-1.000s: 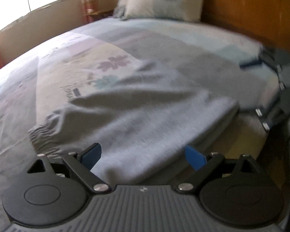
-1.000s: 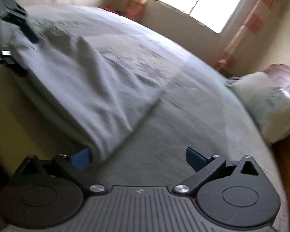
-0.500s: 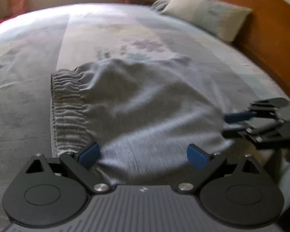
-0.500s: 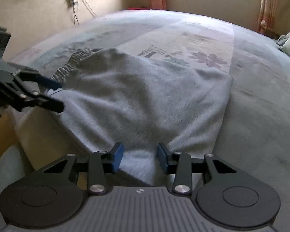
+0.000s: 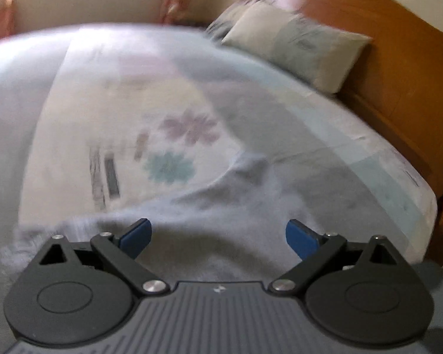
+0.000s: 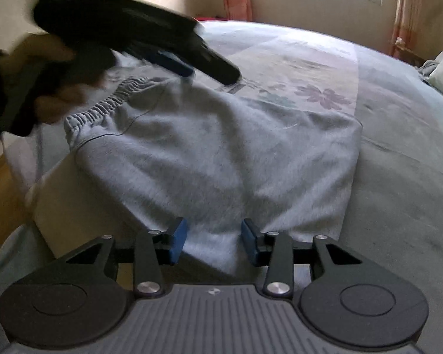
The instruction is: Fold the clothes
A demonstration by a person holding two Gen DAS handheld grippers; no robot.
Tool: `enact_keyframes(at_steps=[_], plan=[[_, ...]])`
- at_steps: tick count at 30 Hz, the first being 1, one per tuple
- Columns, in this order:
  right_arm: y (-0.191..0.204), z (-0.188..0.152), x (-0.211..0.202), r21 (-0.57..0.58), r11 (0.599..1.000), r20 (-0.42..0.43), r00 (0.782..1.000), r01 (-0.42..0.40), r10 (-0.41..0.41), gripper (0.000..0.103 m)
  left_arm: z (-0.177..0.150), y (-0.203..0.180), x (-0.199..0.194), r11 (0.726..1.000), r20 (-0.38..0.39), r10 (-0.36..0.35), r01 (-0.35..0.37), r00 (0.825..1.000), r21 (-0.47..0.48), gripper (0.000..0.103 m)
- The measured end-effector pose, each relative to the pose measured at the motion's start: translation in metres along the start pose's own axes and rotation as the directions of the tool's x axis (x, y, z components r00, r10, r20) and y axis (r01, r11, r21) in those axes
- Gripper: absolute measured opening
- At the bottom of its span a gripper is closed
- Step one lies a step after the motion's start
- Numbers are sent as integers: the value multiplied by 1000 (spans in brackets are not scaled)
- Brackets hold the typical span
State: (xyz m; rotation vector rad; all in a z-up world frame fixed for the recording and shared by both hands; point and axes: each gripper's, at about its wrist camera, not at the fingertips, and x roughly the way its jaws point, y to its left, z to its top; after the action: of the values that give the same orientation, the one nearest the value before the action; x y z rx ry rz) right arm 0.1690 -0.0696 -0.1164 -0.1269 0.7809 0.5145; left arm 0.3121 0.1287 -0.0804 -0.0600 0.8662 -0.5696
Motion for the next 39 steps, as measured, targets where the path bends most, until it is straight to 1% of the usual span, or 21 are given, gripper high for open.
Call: enact_keyframes(at_steps=[2,3,5,7,9,11,13,15,16,17,19,20,22,24,26,29,31,36,37,39], plan=[[-2,-4,-1,9,1000,5,1000,-7,7,50,-8,18,9,995,-33,86,-88,996,-42,96],[-3,-5,-1,13,1000,8,1000,-11,11,50,-12,28,8,992,-31,103,-105,994,-67,92],[-2,-7,0,6,1000,11,1000,-10,10,52,-15,41,-5,989,-3,59,-59,998,-138,92],[0,-7,1,3,1000,12,1000,-10,10,58,-12,40,-20,983,28,52,-47,998,-179,93],[2,-8,3,-6,1000,15,1000,-7,7,62,-5,29,-29,988,60,24,-14,998,-153,93],[5,-9,4,-17,1000,16,1000,-1,1,64,2,16,-30,990,82,-37,48,996,-132,96],[7,-9,4,-27,1000,15,1000,10,-9,66,9,3,-17,990,85,-77,86,993,-111,96],[8,-8,4,-31,999,11,1000,12,-12,67,13,-2,3,988,69,-85,93,994,-123,96],[9,-8,4,-33,999,9,1000,13,-12,67,13,1,15,985,50,-78,85,996,-152,96],[9,-9,4,-37,999,8,1000,14,-14,68,12,5,29,981,23,-56,59,998,-187,96],[11,-9,4,-46,999,5,1000,17,-17,71,8,15,52,972,-34,6,-14,999,-236,95],[12,-10,4,-52,998,3,1000,20,-19,72,7,16,53,971,-30,7,-14,1000,-237,95],[14,-12,4,-61,998,5,1000,21,-20,73,9,10,42,976,-23,16,-21,1000,-217,95],[16,-13,5,-70,997,8,1000,21,-21,77,10,1,20,985,6,40,-39,999,-170,95],[17,-14,5,-74,997,11,1000,22,-21,79,4,-3,-9,991,31,41,-37,999,-130,95],[17,-14,6,-65,998,19,1000,17,-15,82,-15,-6,-43,994,39,30,-26,999,-107,96],[17,-14,6,-60,998,22,1000,14,-12,84,-35,-6,-58,993,29,28,-24,999,-113,96],[17,-13,7,-51,999,18,1000,10,-9,86,-87,9,-67,988,-20,51,-54,998,-146,96],[17,-12,8,-49,999,17,1000,9,-9,88,-92,11,-70,987,-23,56,-59,998,-149,96],[17,-12,8,-48,999,12,1000,9,-8,89,-82,8,-80,988,0,67,-67,998,-140,96]])
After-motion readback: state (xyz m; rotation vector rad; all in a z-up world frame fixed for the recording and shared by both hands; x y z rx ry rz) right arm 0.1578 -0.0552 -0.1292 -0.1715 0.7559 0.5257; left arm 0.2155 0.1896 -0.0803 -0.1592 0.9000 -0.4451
